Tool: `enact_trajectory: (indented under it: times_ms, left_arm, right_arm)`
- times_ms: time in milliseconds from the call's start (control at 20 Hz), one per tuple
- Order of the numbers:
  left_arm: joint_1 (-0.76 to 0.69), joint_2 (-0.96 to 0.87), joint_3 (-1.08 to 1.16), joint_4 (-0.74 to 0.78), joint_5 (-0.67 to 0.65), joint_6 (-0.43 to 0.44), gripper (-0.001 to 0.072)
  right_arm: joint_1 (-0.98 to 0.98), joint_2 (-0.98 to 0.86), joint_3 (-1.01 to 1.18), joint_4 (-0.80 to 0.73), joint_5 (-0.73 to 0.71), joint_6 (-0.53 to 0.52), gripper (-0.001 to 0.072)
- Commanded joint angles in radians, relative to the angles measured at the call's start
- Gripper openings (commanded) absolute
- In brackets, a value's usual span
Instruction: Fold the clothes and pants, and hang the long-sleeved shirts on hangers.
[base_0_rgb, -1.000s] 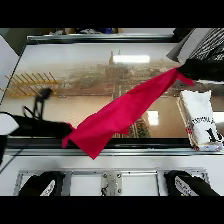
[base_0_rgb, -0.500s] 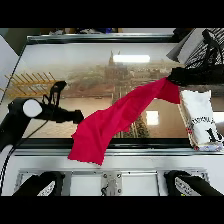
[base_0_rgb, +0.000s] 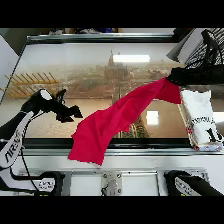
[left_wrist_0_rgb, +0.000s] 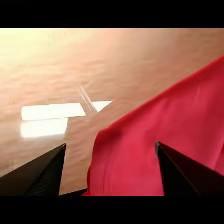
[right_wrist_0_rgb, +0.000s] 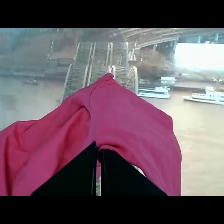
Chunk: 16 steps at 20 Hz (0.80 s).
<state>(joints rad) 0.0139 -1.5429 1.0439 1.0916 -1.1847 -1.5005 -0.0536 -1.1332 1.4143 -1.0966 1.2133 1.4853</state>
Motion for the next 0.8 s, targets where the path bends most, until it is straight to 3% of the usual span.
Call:
enact_trajectory:
  times_ms: [0,200,250,300,350,400,550,750]
  left_arm:
    - [0.014,-0.111,-0.002,-0.122,-0.028,0.034,0.0596]
    - [0.014,-0.121,0.014,-0.177,-0.03,0.054,0.0594]
    - [0.014,-0.12,0.03,-0.177,-0.035,0.054,0.048]
    - [0.014,-0.12,0.046,-0.177,-0.042,0.054,0.0248]
    - [0.014,-0.119,0.063,-0.177,-0.043,0.054,0.008]
    - [0.014,-0.119,0.077,-0.176,-0.042,0.054,0.0008]
    - [0.022,-0.101,0.154,-0.175,-0.048,0.054,0.0007]
    - [0.053,0.065,0.364,-0.169,-0.025,0.054,0.0006]
  right_arm:
    - [0.002,0.0,0.0,0.0,0.0,0.0,0.0015]
    - [0.002,0.0,0.0,0.001,0.0,0.0,0.0015]
    - [0.002,0.0,0.0,0.001,0.0,0.0,0.0015]
    - [0.002,0.0,0.0,0.0,0.0,0.0,0.0015]
    - [0.002,0.0,0.0,0.001,0.0,0.0,0.0015]
    - [0.002,0.0,0.0,0.001,0.0,0.0,0.0015]
    - [0.0,0.003,0.002,0.0,-0.001,-0.002,0.0015]
    - [-0.023,0.024,0.107,-0.003,-0.001,-0.038,0.0015]
